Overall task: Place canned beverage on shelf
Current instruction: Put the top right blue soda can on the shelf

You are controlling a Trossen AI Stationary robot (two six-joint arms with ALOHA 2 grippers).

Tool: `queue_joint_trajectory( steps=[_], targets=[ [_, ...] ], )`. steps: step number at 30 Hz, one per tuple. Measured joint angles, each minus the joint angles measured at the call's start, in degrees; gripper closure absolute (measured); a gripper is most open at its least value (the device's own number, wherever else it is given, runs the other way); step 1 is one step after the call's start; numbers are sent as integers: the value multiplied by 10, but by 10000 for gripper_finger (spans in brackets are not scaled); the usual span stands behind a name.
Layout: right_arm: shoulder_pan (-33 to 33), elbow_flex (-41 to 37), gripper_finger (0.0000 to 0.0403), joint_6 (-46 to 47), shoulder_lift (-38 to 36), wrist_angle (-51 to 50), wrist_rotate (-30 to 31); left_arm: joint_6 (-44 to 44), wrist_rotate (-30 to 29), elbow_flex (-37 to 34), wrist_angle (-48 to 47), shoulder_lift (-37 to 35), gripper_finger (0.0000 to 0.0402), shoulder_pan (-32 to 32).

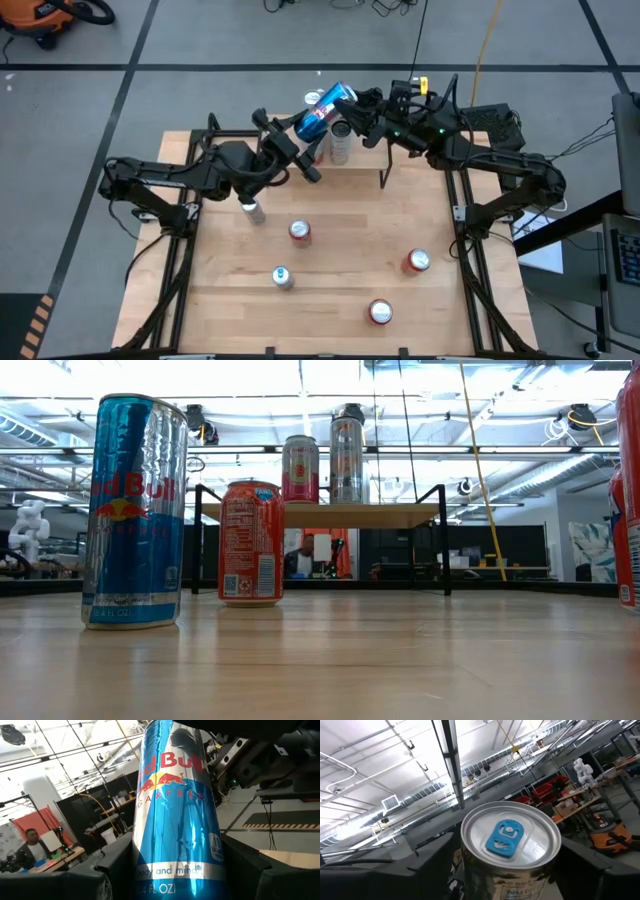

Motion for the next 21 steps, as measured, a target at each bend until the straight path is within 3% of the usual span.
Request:
queue_joint_trajectory(
  steps=[14, 21],
  targets=[
    [0, 0, 111, -17, 2, 11, 2, 0, 2, 0, -1, 0, 165, 0],
    [0, 0, 136, -25, 11, 19, 2, 0, 2, 0, -1, 0, 165, 0]
  ],
)
